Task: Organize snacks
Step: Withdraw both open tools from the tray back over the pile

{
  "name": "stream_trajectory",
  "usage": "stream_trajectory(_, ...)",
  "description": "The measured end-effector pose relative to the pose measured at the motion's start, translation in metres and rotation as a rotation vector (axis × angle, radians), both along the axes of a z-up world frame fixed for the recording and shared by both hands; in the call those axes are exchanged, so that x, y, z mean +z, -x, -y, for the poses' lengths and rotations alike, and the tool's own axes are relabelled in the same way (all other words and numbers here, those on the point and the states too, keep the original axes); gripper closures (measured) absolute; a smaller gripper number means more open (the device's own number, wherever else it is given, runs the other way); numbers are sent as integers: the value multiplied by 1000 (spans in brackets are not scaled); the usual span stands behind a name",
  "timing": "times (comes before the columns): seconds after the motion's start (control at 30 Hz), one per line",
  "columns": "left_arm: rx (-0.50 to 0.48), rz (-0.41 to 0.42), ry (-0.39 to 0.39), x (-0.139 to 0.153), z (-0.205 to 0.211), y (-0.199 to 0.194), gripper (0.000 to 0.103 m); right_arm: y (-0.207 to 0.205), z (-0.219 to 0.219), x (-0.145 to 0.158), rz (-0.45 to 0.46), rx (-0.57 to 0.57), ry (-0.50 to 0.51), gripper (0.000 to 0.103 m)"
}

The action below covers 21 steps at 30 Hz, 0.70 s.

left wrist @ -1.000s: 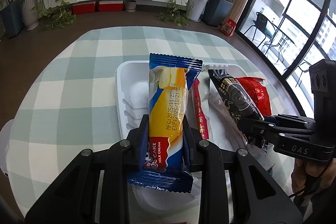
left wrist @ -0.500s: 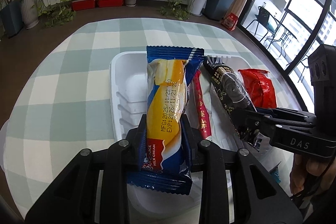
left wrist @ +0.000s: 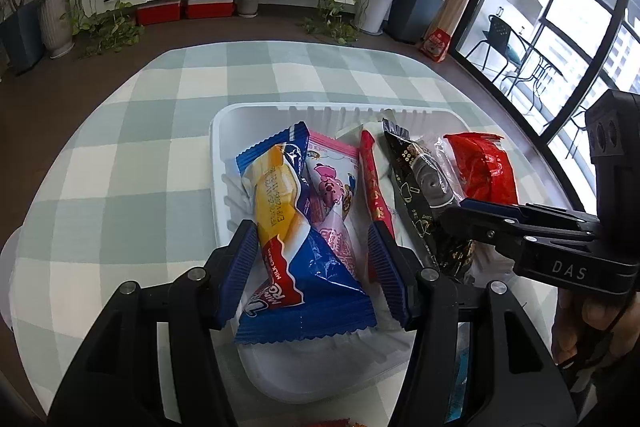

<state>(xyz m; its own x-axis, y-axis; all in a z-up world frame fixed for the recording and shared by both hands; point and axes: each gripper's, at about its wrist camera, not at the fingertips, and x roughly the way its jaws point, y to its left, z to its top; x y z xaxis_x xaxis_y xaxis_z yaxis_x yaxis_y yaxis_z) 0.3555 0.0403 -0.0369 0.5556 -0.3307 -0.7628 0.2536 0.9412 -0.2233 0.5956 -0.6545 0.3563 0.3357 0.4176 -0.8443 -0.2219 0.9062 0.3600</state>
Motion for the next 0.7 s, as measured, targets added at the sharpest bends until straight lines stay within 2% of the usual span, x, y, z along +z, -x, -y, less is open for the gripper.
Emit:
stream_trajectory(0.07, 3, 8, 2, 3, -1, 2, 48, 1, 4, 6, 18, -8, -2, 66)
stream_trajectory(0.1, 6, 13, 4, 5, -2, 4, 48, 2, 8, 10, 28, -16, -10, 61)
stream_trajectory(0.13, 12, 18, 7, 8, -4, 7, 44, 2, 12, 14, 35, -27, -21, 56)
stream_trajectory(0.2, 28, 34, 14, 14, -8, 15, 32, 3, 23, 23, 49, -55, -53, 40)
stream_trajectory(0.27, 42, 50, 22, 22, -13, 25, 27, 6, 35, 32, 65, -80, -75, 33)
stream_trajectory(0.3, 49, 59, 26, 26, -16, 31, 26, 7, 43, 37, 76, -94, -76, 31)
stream_trajectory(0.4, 66, 83, 43, 37, -24, 55, 13, 16, 65, 50, 93, -116, -89, 30)
stream_trajectory(0.57, 92, 86, 71, 44, -34, 110, 12, 59, 97, 73, 146, -132, -114, 25)
stream_trajectory(0.7, 89, 66, 95, 37, -34, 156, 10, 113, 106, 83, 198, -88, -137, 17)
